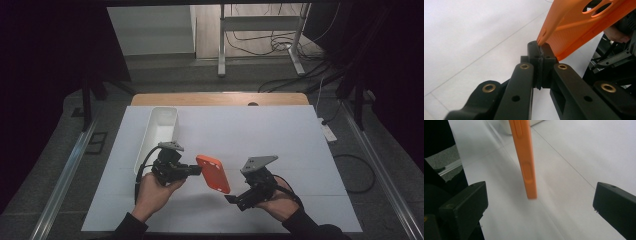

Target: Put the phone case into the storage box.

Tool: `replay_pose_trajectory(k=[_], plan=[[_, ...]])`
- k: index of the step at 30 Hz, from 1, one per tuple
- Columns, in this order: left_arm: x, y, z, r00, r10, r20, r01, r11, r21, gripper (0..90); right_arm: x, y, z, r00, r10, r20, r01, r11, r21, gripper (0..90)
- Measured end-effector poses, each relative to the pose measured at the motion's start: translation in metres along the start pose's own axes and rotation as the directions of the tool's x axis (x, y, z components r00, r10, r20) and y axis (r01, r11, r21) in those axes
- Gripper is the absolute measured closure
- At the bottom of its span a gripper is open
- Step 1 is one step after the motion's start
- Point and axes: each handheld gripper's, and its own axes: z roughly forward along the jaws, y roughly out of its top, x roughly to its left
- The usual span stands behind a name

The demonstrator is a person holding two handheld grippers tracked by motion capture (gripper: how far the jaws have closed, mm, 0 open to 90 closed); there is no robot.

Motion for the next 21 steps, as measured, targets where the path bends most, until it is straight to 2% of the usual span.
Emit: replay_pose_trajectory(k=[4, 14, 21], plan=[[0.001, 0.001, -0.003, 0.9997, 0.014, -0.018, -0.014, 0.9999, 0.0, 88.9, 0.0, -0.004, -0.005, 0.9999, -0.005, 0.016, 0.005, 1.0, 0.0, 0.0], [0.005, 0.004, -0.006, 0.9997, -0.001, -0.025, 0.001, 1.0, -0.001, 88.9, 0.0, -0.012, -0.016, 0.9993, -0.009, 0.037, 0.009, 1.0, -0.003, 0.0], [0.008, 0.008, -0.009, 0.9995, 0.005, -0.032, -0.005, 1.0, -0.004, 88.9, -0.001, -0.019, -0.022, 0.9986, -0.018, 0.05, 0.018, 1.0, 0.007, 0.0]])
